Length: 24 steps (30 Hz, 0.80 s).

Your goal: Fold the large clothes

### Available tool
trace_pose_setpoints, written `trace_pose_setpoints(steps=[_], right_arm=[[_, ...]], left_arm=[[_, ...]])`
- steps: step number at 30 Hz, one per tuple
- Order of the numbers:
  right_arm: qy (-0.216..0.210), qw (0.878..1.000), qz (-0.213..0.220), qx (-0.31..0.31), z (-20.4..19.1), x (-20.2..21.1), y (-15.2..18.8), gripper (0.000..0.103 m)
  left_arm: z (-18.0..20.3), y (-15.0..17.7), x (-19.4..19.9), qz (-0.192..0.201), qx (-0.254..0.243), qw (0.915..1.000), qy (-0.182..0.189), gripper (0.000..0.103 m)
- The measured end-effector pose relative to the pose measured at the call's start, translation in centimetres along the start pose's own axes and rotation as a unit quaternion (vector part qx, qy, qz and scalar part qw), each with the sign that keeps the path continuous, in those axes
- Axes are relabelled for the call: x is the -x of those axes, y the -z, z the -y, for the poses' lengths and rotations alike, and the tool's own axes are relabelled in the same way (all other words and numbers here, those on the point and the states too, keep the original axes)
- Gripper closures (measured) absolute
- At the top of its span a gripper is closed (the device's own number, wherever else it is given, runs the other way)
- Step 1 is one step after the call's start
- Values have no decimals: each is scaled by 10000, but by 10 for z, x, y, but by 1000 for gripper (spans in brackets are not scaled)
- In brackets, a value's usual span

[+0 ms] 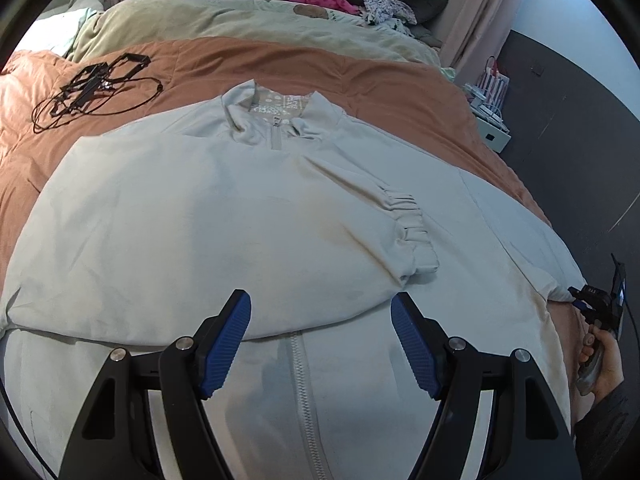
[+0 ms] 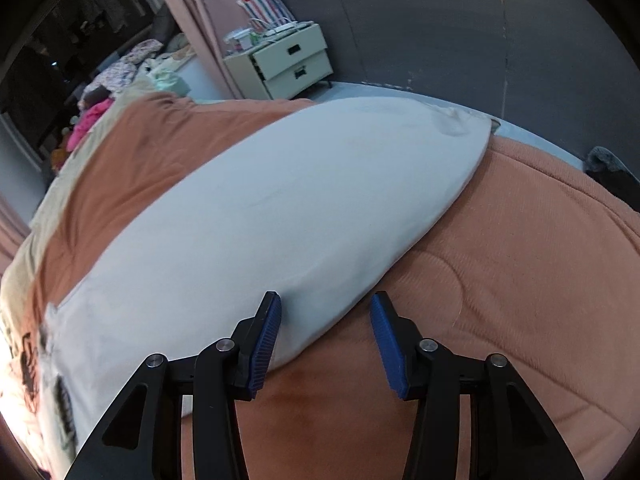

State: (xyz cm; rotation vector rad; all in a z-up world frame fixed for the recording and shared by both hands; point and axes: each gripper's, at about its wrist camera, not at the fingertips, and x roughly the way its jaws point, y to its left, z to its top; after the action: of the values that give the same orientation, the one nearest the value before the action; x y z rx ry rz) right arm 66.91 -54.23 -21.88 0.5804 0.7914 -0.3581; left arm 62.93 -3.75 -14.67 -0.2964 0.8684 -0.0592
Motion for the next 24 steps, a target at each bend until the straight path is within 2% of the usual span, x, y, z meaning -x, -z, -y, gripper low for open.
trace_pose_setpoints(steps=[1,3,4,8,13,18,24], right_arm=[[31,10000,19,-3,3,-4,-2,78],[52,9999,100,86,3,-4,-5,93],[56,9997,143,168,1,-1,-6,97],[234,9950,599,765,-24,34,-12,99],[217,9867,1042,1227,-54,83,-18,99],[68,9758,1401,1675,-94,130,-18,99],[-293,9637,1596,2121,-147,177,-11,99]], left_arm=[[-2,0,-1,-10,30,10000,-19,30],[-6,1,-4,-28,78,9999,-86,30],[-8,2,-4,-36,100,9999,-86,30],[-11,2,-2,-22,163,9999,-41,30],[-13,1,7,57,217,9997,92,30],[-17,-1,14,119,281,9994,178,30],[-29,-4,20,139,430,9988,209,30]])
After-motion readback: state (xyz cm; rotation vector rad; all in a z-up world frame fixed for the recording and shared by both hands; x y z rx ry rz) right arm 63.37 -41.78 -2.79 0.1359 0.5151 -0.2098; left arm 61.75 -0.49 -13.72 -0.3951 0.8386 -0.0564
